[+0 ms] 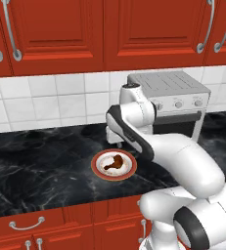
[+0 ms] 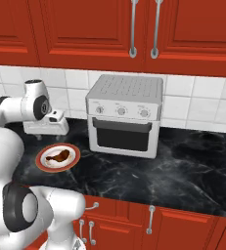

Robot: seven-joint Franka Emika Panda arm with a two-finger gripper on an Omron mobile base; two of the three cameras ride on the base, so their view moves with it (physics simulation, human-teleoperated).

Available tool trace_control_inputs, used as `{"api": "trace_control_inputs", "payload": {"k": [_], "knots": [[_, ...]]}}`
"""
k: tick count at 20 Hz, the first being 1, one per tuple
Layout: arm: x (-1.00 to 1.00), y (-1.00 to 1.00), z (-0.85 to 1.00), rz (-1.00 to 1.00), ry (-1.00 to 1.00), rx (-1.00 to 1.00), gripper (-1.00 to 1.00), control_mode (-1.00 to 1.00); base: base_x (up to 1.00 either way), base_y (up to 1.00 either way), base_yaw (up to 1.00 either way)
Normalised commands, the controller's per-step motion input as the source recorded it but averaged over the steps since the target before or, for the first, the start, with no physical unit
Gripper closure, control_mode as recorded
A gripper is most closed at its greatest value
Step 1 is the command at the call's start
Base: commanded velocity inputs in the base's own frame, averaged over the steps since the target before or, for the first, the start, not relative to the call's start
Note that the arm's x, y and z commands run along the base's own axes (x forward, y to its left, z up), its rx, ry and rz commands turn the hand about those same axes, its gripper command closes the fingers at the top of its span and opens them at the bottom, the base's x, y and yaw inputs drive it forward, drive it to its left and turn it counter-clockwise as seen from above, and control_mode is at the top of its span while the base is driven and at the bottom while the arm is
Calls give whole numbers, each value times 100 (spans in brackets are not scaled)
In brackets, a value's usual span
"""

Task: Place the chicken drumstick on the counter behind the older chicken drumstick on the same shelf of the fridge to maintain FIFO order. Close the fridge door when finished.

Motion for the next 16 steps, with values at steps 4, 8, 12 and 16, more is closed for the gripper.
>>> {"api": "trace_control_inputs", "payload": {"k": [4,8,12,16], "knots": [[2,38,-68,-16,8,0,-100,-100,0,0,0],[1,13,-44,-28,0,1,-100,-100,0,0,0],[13,4,-48,-37,0,5,-100,-100,0,0,0],[38,0,-39,-41,0,4,-100,-100,0,0,0]]}}
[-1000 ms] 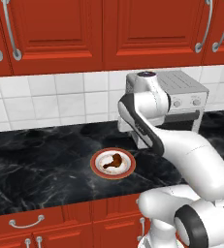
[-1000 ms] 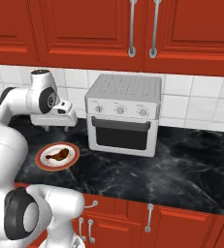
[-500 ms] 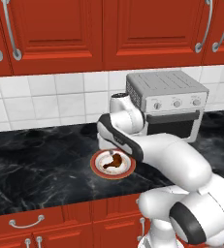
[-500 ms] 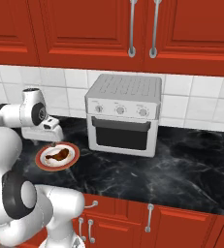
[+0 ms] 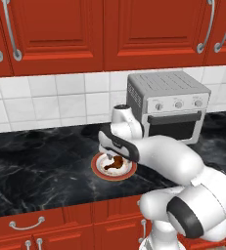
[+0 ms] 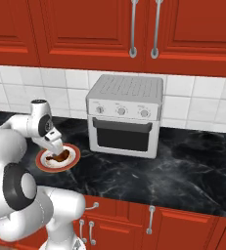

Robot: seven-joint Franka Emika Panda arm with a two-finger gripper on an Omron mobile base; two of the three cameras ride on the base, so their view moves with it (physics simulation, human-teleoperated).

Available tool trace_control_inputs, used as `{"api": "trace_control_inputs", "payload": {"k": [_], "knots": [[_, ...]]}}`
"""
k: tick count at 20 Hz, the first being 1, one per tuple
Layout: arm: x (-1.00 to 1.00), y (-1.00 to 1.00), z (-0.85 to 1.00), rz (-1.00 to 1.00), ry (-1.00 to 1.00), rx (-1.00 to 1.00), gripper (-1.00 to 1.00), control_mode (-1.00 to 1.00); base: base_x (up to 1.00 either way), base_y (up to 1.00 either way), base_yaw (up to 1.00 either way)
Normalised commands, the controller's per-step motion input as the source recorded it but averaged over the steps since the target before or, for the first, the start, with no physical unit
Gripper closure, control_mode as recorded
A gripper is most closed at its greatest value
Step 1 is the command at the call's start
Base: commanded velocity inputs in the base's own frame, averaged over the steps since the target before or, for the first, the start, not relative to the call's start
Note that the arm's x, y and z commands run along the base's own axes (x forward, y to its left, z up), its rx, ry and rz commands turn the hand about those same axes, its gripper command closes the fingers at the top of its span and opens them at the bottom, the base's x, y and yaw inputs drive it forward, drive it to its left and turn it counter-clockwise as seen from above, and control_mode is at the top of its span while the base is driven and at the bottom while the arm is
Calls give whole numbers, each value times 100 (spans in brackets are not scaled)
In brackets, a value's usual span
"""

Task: Place the chicken drumstick on the counter behind the older chicken drumstick on the same shelf of the fridge to maintain FIFO order. Close the fridge door when finished.

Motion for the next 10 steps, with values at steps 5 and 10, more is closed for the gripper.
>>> {"api": "trace_control_inputs", "payload": {"k": [5,10], "knots": [[54,0,-24,-36,0,2,-100,-100,0,0,0],[55,-1,-4,-20,0,0,-100,-100,0,0,0]]}}
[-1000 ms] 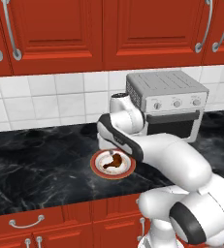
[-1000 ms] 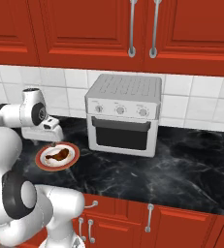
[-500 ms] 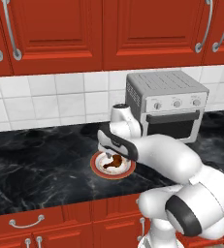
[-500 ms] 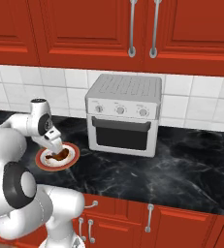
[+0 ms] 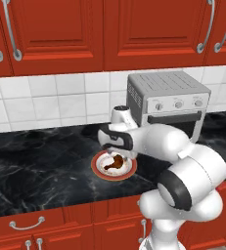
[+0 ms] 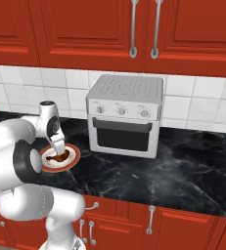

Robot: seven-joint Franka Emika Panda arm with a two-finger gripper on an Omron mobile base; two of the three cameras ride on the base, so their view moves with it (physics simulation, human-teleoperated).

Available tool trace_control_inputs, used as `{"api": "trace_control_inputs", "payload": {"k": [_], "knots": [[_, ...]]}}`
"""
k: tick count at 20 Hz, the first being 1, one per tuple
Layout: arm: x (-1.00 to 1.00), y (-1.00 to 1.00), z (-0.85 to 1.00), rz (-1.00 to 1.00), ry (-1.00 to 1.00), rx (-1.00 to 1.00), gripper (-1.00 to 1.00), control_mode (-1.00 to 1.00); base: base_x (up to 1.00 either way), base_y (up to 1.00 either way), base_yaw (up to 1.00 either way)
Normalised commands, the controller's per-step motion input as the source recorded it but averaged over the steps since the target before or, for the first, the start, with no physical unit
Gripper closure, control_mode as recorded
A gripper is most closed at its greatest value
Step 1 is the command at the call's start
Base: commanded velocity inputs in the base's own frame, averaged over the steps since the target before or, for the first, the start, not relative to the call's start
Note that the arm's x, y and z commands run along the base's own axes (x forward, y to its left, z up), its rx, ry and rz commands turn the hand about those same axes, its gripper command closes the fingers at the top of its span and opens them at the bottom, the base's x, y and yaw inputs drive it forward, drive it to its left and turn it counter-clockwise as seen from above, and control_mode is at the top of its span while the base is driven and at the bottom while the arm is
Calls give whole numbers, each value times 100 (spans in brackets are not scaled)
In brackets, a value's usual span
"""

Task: Place the chicken drumstick on the counter behind the older chicken drumstick on the same shelf of the fridge to maintain FIFO order. Close the fridge door when finished.

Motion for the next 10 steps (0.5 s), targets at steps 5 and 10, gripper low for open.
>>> {"api": "trace_control_inputs", "payload": {"k": [5,10], "knots": [[11,0,-20,-1,1,0,-100,-100,0,0,0],[10,0,-23,0,0,0,-100,-100,0,0,0]]}}
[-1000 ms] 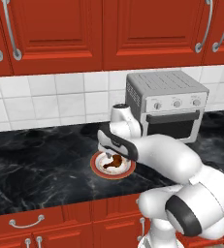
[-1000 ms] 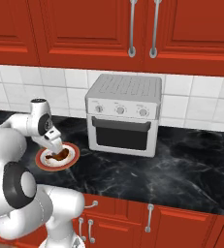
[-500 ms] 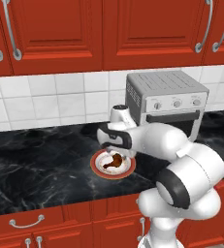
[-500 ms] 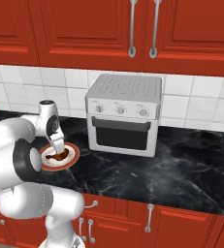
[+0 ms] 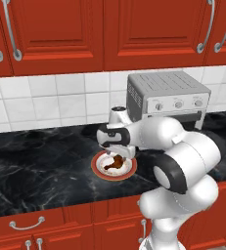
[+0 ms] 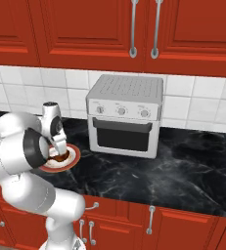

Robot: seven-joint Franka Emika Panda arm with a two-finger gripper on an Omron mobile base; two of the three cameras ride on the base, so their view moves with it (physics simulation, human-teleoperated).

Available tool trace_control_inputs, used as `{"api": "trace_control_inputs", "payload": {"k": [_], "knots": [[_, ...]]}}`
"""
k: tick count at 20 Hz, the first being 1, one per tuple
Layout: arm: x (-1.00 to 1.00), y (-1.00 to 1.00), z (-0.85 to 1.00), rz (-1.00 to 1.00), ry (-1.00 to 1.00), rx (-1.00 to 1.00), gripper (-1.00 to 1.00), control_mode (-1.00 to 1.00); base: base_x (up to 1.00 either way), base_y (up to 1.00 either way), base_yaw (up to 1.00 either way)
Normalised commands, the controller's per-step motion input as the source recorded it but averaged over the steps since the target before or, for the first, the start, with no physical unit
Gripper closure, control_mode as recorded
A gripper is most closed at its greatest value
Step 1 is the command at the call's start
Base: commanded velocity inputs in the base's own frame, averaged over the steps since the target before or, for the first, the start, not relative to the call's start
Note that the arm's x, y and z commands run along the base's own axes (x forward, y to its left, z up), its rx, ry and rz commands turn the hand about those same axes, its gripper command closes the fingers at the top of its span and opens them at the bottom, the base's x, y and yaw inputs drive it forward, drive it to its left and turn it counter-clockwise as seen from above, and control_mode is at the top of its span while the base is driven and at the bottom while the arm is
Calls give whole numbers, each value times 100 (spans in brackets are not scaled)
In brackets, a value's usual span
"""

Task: Place the chicken drumstick on the counter behind the older chicken drumstick on the same shelf of the fridge to maintain FIFO order. Close the fridge door when finished.

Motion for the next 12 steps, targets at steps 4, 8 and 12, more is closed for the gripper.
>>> {"api": "trace_control_inputs", "payload": {"k": [4,8,12], "knots": [[9,0,-24,0,0,0,-100,-100,0,0,0],[1,0,-21,0,-1,0,-100,-100,0,0,0],[-18,-4,-14,0,-6,0,-100,-100,0,0,0]]}}
